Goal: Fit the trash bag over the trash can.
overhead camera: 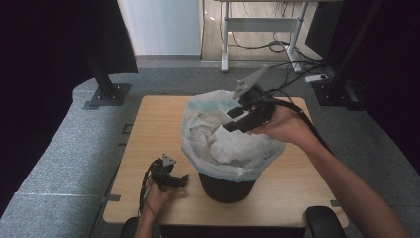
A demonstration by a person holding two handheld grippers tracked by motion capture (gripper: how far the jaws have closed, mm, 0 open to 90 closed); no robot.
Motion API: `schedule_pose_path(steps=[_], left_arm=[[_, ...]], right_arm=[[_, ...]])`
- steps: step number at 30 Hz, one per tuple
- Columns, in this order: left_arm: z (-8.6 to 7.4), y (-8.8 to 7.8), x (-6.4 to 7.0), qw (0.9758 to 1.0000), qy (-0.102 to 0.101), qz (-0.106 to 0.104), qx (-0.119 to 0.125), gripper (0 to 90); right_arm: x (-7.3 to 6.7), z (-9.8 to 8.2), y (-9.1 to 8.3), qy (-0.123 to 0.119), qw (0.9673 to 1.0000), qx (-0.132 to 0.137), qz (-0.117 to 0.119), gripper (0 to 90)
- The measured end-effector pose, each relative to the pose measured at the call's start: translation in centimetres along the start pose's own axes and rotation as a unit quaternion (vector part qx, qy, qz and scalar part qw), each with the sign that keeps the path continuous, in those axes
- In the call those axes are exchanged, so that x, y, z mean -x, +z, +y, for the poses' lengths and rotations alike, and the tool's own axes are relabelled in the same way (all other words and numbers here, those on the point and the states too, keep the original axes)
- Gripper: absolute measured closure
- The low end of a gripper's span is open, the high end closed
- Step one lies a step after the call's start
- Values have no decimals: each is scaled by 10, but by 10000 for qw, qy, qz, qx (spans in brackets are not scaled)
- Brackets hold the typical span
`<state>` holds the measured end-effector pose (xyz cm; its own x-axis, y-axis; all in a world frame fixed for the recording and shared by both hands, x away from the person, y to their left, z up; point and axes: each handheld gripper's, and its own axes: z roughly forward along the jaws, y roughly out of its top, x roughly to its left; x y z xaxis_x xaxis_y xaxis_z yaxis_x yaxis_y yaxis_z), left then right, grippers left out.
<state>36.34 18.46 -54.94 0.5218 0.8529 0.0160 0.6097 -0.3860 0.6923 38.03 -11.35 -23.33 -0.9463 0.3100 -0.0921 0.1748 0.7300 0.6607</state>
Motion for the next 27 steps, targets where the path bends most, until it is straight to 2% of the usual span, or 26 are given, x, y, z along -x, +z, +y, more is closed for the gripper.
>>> schedule_pose_path(steps=[4, 10, 13, 17, 19, 21, 23, 24, 25, 27], left_arm=[[0, 0, 0, 10000, 0, -1, 0, 0], [0, 0, 0, 10000, 17, -16, -2, 0], [0, 0, 0, 10000, 22, -21, -3, 0], [0, 0, 0, 10000, 23, -22, -1, 0], [0, 0, 0, 10000, 25, -23, -1, 0], [0, 0, 0, 10000, 23, -24, 2, 0], [0, 0, 0, 10000, 24, -25, 2, 0], [0, 0, 0, 10000, 24, -25, 2, 0], [0, 0, 0, 10000, 26, -25, 1, 0], [0, 0, 0, 10000, 27, -25, 2, 0]], right_arm=[[12, 14, 41, -5, 9995, -222, -209, 548], [28, 13, 88, 73, 9975, -654, -249, 594], [29, 8, 111, 29, 9941, -1061, -204, 605], [27, 1, 128, -36, 9900, -1409, -54, 590], [25, 3, 123, -65, 9909, -1341, 42, 563], [24, 8, 106, -138, 9944, -1045, 59, 540], [27, 14, 82, -147, 9979, -631, 57, 528], [27, 14, 82, -147, 9979, -631, 57, 528], [28, 15, 75, -126, 9988, -470, 32, 523], [37, 18, 54, -153, 9997, -83, -192, 500]])
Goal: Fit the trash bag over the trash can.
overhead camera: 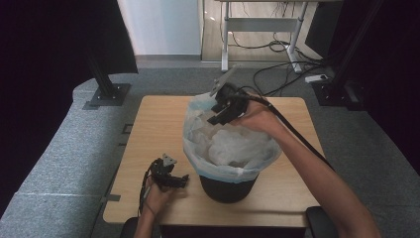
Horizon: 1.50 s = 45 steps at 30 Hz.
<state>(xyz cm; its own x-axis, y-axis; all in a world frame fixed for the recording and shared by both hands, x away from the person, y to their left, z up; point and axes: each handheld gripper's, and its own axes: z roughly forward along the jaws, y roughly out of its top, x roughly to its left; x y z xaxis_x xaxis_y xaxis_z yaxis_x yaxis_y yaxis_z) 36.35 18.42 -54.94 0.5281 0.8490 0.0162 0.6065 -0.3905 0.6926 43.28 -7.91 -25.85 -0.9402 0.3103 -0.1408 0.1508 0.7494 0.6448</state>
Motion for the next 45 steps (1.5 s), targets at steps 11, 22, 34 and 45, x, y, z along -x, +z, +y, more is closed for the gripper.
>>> schedule_pose_path(steps=[11, 22, 34, 45], left_arm=[[0, 0, 0, 10000, 7, -5, -1, 0], [0, 0, 0, 10000, 16, -13, -4, 0], [0, 0, 0, 10000, 19, -15, -2, 0], [0, 0, 0, 10000, 18, -16, -3, 0]], right_arm=[[38, -12, 26, 73, 9960, -628, -629, 427], [38, -13, 17, 57, 9968, -483, -642, 412], [40, -14, 32, 259, 9982, -406, -367, 574], [35, -13, 23, -50, 9980, -518, -344, 320]])
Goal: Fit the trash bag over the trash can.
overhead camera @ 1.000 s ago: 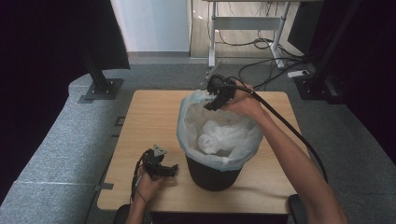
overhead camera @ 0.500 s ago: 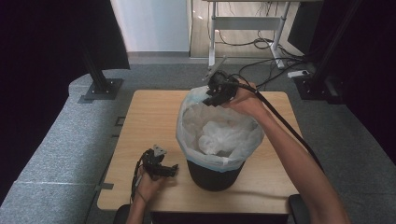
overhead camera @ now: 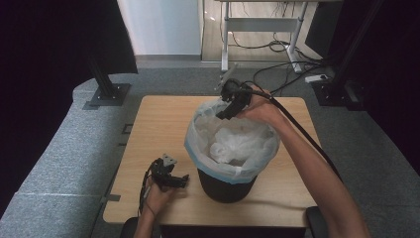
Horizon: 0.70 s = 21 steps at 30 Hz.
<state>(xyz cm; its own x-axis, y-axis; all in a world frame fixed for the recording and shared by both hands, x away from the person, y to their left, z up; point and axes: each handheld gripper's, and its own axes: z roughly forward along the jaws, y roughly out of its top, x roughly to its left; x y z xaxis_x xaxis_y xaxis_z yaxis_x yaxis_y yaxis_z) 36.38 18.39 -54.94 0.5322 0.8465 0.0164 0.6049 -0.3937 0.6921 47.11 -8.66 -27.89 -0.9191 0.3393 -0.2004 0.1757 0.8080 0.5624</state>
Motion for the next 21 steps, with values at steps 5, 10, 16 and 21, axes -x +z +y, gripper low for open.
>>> schedule_pose_path(steps=[5, 10, 16, 21], left_arm=[[0, 0, 0, 10000, 2, 0, 0, 0], [0, 0, 0, 10000, 0, 0, 1, 0], [0, 0, 0, 10000, 0, 0, 1, 0], [0, 0, 0, 10000, 1, -1, 1, 0]], right_arm=[[-13, 16, -26, -58, 9986, 518, -84, 335], [-42, 24, -24, -293, 9947, 667, 722, 485], [-75, 27, 10, -629, 9882, 127, 1391, 576], [-84, 21, 49, -700, 9842, -628, 1501, 592]])
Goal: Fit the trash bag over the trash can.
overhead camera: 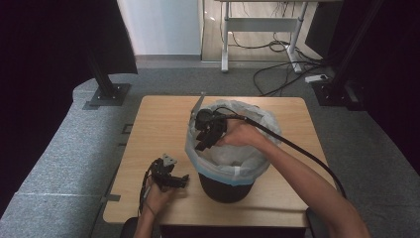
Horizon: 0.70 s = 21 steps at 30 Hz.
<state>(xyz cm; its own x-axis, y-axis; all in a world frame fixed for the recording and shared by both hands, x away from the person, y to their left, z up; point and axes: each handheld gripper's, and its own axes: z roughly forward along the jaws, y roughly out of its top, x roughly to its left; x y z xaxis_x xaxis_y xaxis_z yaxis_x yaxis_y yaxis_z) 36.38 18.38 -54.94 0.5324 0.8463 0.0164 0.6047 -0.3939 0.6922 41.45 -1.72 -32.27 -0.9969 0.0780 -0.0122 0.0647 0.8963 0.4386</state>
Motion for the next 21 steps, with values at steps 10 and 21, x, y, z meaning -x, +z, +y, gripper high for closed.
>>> schedule_pose_path(steps=[10, 21], left_arm=[[0, 0, 0, 10000, 1, -2, -1, 0], [0, 0, 0, 10000, 0, 0, -1, 0]], right_arm=[[1, -20, -78, 288, 9952, 650, -670, 377], [9, -82, -115, 847, 9863, 503, -1323, 389]])
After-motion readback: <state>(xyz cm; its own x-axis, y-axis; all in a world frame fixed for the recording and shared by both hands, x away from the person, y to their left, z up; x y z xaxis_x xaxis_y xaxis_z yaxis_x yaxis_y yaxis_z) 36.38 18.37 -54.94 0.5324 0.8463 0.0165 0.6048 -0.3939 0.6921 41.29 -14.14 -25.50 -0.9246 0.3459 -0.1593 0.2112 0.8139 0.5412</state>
